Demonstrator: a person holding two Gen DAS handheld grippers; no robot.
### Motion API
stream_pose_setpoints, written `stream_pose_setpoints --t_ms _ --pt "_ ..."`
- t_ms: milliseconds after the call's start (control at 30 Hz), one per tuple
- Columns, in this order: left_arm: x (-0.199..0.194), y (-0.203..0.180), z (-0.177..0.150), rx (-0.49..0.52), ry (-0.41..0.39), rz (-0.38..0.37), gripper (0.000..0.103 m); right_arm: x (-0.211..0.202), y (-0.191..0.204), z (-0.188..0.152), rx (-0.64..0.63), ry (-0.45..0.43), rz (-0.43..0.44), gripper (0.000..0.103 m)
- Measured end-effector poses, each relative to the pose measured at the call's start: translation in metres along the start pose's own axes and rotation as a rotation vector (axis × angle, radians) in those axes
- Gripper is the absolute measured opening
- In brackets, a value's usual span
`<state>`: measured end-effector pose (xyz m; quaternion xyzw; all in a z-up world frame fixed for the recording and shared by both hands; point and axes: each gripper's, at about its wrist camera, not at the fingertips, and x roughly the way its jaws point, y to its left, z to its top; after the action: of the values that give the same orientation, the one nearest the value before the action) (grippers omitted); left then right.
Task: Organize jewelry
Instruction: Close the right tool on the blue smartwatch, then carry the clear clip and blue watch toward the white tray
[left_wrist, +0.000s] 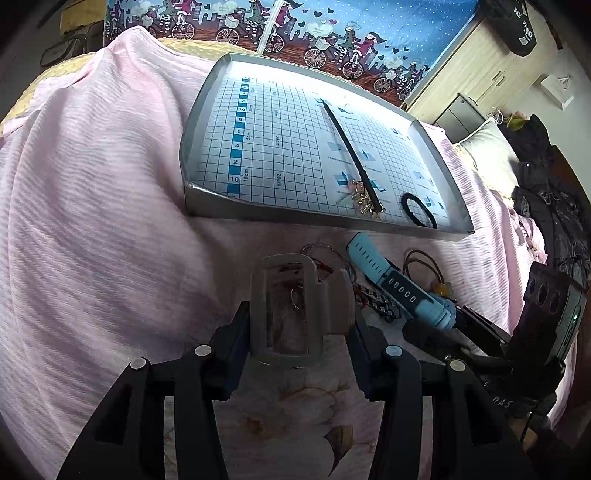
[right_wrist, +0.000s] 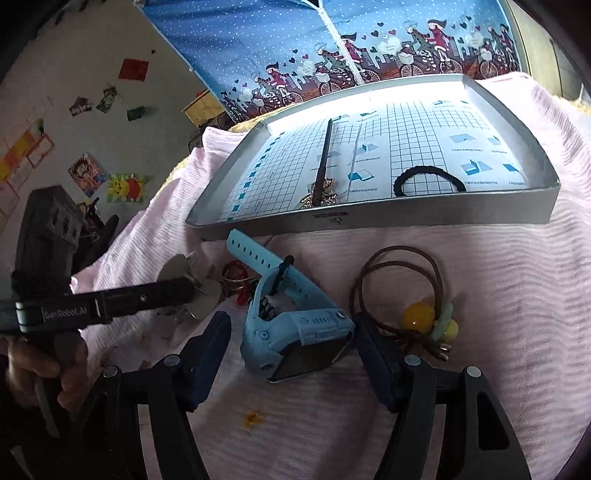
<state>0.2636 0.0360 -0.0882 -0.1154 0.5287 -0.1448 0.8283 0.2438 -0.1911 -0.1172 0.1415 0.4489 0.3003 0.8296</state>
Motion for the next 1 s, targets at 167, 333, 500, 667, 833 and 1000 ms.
stream_pose_setpoints --t_ms 167,333,500,667,833,1000 --pt "0.001 -0.001 0.0 0.006 0.003 0.0 0.043 0.0 -0.005 0.001 0.047 0.013 0.013 0.055" --pt "0.001 -0.002 0.001 0.005 0.004 -0.011 0.043 -0.002 0.004 0.001 -0.005 0.015 -0.017 0.053" --pt "-0.002 -0.003 0.002 0.006 -0.009 -0.031 0.043 -0.007 0.007 0.0 -0.016 0.011 -0.018 0.053" --pt "-0.016 -0.007 0.006 0.021 -0.075 -0.085 0.043 -0.015 0.01 0.002 0.006 -0.019 0.031 0.053" --pt "-0.024 -0.009 0.01 0.026 -0.124 -0.1 0.043 -0.025 0.005 0.006 0.052 -0.084 0.059 0.053" --pt "-0.036 -0.006 0.017 -0.007 -0.218 -0.102 0.043 -0.045 0.011 0.015 0.002 -0.207 -0.012 0.053"
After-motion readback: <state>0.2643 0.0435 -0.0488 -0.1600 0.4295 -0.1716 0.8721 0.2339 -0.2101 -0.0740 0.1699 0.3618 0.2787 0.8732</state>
